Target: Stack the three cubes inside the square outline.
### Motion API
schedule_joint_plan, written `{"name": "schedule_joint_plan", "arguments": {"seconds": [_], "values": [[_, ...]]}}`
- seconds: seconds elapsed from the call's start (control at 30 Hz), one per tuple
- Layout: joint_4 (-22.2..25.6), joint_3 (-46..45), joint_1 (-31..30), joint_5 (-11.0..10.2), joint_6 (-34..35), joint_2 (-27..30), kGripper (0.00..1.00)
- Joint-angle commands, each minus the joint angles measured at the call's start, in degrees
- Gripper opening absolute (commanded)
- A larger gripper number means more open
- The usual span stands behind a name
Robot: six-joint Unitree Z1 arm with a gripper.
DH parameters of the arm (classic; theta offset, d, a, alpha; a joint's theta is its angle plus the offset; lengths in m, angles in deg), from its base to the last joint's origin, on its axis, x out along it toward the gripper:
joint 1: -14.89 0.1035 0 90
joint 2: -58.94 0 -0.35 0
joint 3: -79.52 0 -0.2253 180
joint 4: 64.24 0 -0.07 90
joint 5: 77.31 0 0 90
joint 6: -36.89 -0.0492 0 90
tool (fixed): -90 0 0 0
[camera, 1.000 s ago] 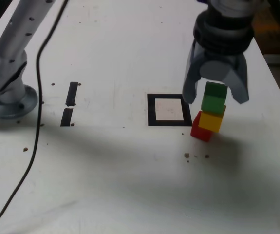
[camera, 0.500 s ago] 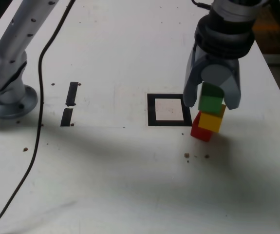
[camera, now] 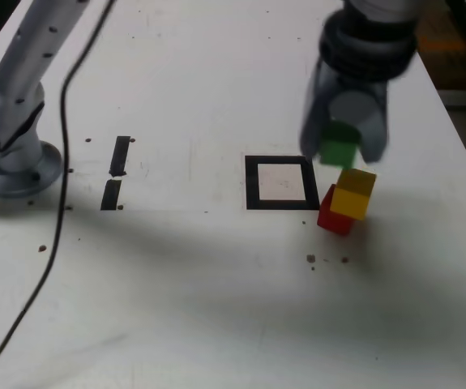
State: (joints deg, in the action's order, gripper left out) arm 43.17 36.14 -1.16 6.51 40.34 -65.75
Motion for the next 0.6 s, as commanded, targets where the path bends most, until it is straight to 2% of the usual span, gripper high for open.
{"name": "schedule_joint_plan", "arguments": {"seconds": [0.0, 0.17, 0.3, 0.43, 0.57], "values": [[0.22, -5.97, 2.20, -1.38, 0.10, 6.26, 0.23], [-1.77, -19.70, 10.54, -1.49, -2.84, 14.67, 0.24], [-4.74, -26.76, 17.33, -2.18, -6.84, 16.57, 0.24], [-11.93, -33.58, 21.72, -3.04, -8.97, 16.54, 0.24], [-20.02, -40.83, 24.45, -2.95, -9.73, 16.08, 0.24]]}}
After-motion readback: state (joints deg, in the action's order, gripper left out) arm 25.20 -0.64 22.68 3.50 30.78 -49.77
